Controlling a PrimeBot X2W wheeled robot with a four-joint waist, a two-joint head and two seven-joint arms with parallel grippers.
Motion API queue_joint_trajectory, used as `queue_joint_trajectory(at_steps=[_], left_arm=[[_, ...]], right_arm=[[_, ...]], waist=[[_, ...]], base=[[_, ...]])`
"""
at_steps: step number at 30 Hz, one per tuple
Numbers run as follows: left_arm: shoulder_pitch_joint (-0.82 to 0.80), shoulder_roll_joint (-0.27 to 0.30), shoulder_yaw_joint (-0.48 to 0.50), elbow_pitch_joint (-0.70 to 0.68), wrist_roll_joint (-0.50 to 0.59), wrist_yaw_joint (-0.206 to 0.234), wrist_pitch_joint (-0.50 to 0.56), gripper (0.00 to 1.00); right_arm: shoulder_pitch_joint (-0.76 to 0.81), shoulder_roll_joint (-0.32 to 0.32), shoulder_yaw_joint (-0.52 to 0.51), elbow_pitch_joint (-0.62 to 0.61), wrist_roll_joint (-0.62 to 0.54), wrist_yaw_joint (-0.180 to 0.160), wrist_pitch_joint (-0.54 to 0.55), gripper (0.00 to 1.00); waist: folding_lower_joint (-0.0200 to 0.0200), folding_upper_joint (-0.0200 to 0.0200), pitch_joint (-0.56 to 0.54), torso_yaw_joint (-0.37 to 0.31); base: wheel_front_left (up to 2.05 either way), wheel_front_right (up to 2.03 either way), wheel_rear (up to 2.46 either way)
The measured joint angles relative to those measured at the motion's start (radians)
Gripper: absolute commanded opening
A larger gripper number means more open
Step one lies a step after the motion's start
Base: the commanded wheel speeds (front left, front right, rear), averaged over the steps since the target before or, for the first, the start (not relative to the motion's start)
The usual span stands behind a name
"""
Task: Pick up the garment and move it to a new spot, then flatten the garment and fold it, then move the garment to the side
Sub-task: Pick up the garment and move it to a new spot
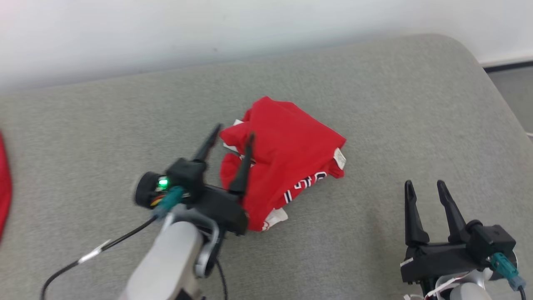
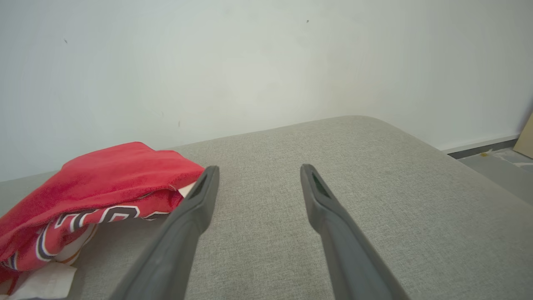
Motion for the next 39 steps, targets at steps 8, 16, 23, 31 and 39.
queue_joint_trajectory(at_steps=[8, 16, 23, 31, 39], left_arm=[[0.176, 0.107, 0.159, -0.231, 0.055, 0.066, -0.003, 1.00], [0.433, 0.174, 0.294, -0.407, 0.068, 0.085, -0.003, 1.00], [0.600, 0.163, 0.340, -0.475, 0.092, 0.092, -0.003, 1.00], [0.663, 0.131, 0.392, -0.477, 0.100, 0.071, -0.003, 1.00], [0.690, 0.096, 0.428, -0.470, 0.135, 0.038, -0.003, 1.00]], right_arm=[[0.039, 0.000, 0.016, -0.019, -0.019, 0.000, 0.000, 1.00], [0.080, 0.000, 0.030, -0.032, -0.037, 0.000, 0.000, 1.00], [0.133, -0.004, 0.024, -0.045, -0.052, 0.000, 0.014, 1.00], [0.158, -0.007, 0.026, -0.077, -0.053, 0.000, 0.035, 1.00], [0.177, -0.009, 0.054, -0.088, -0.052, 0.000, 0.047, 1.00]], waist=[[-0.0001, 0.0000, -0.060, 0.066], [-0.0001, -0.0001, -0.125, 0.112], [-0.0002, -0.0001, -0.173, 0.150], [0.0000, -0.0001, -0.194, 0.174], [0.0000, 0.0000, -0.188, 0.184]], base=[[0.00, 0.00, 0.00], [0.00, 0.00, 0.00], [0.00, 0.00, 0.00], [0.00, 0.00, 0.00], [0.00, 0.00, 0.00]])
